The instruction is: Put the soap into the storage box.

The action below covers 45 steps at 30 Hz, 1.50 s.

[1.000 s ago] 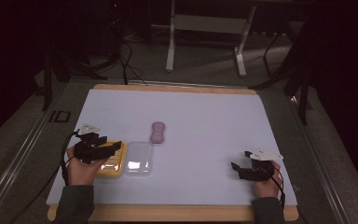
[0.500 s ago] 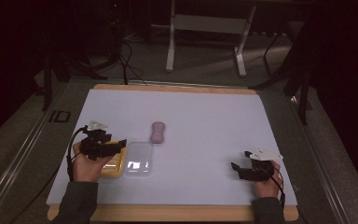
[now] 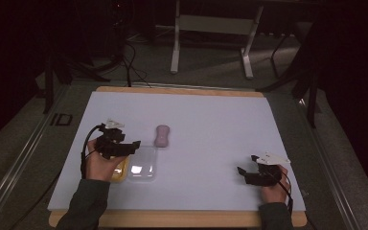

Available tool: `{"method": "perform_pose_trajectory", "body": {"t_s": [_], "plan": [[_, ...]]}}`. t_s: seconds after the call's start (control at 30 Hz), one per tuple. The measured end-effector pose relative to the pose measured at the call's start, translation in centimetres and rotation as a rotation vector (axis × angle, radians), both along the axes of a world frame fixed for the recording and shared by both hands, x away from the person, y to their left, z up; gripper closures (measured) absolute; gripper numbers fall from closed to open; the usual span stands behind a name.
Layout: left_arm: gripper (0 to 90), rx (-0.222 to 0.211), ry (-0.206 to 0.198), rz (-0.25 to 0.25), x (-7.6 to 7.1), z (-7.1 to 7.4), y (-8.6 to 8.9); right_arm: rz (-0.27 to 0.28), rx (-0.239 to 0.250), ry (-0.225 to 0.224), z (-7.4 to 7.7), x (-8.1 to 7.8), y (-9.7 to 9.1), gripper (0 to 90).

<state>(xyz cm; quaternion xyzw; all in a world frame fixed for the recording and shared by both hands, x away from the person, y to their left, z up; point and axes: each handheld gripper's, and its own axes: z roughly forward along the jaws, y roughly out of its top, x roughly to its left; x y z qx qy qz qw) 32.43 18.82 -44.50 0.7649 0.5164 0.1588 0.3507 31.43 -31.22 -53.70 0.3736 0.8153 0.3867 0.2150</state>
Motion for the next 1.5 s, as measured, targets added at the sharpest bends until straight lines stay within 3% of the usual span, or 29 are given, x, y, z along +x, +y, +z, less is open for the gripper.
{"method": "perform_pose_trajectory", "body": {"t_s": [0.83,1.5], "plan": [[31.3,0.046,0.032,-0.059,3.0,0.0,-3.9,-0.002,-0.011,-0.007,0.0,-0.1,0.1,21.5],[28.6,0.066,0.076,-0.043,5.8,-1.1,-6.3,-0.002,-0.007,-0.011,0.0,-0.1,0.0,21.2]]}}
